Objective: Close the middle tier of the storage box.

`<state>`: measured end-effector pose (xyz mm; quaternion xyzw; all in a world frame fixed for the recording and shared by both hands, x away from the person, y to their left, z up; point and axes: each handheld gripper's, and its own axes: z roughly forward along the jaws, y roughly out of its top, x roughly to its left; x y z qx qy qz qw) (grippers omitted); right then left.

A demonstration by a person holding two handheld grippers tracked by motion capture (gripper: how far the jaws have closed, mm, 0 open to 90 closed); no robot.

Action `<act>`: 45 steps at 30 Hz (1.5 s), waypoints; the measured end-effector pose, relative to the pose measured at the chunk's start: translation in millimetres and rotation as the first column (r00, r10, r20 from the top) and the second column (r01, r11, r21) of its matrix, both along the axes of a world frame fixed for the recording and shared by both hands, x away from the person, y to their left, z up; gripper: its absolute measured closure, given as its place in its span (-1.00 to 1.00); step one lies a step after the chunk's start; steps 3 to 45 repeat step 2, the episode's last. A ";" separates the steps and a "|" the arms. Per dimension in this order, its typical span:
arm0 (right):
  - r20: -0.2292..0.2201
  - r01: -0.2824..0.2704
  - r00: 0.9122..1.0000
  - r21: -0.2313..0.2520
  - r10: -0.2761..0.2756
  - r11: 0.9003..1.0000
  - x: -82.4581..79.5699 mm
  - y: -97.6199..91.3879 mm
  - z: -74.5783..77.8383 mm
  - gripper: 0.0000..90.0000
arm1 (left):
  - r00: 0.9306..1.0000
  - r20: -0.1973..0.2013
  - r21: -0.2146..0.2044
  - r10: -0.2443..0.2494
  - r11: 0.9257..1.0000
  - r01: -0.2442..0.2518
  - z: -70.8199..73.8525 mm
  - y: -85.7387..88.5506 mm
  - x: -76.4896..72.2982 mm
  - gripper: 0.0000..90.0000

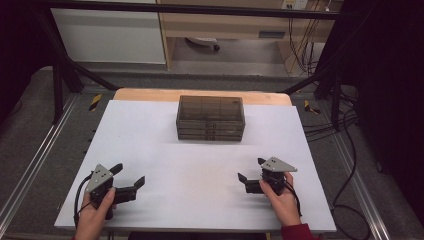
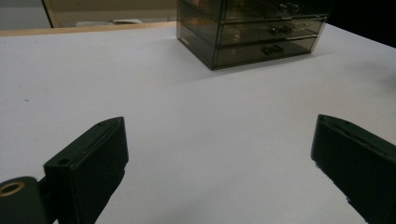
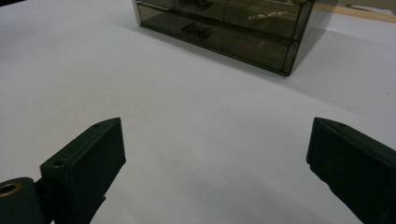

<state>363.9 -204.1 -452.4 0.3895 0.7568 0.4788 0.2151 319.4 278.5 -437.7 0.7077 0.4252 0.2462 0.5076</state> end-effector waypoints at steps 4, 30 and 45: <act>0.000 -0.009 1.000 -0.013 0.009 1.000 -1.0 2.3 0.2 -0.89 | 1.000 0.000 0.006 0.001 1.000 -0.001 -0.7 -0.6 0.8 -0.90; 0.000 -0.009 1.000 -0.013 0.009 1.000 -1.0 2.3 0.2 -0.89 | 1.000 0.000 0.006 0.001 1.000 -0.001 -0.7 -0.6 0.8 -0.90; 0.000 -0.009 1.000 -0.013 0.009 1.000 -1.0 2.3 0.2 -0.89 | 1.000 0.000 0.006 0.001 1.000 -0.001 -0.7 -0.6 0.8 -0.90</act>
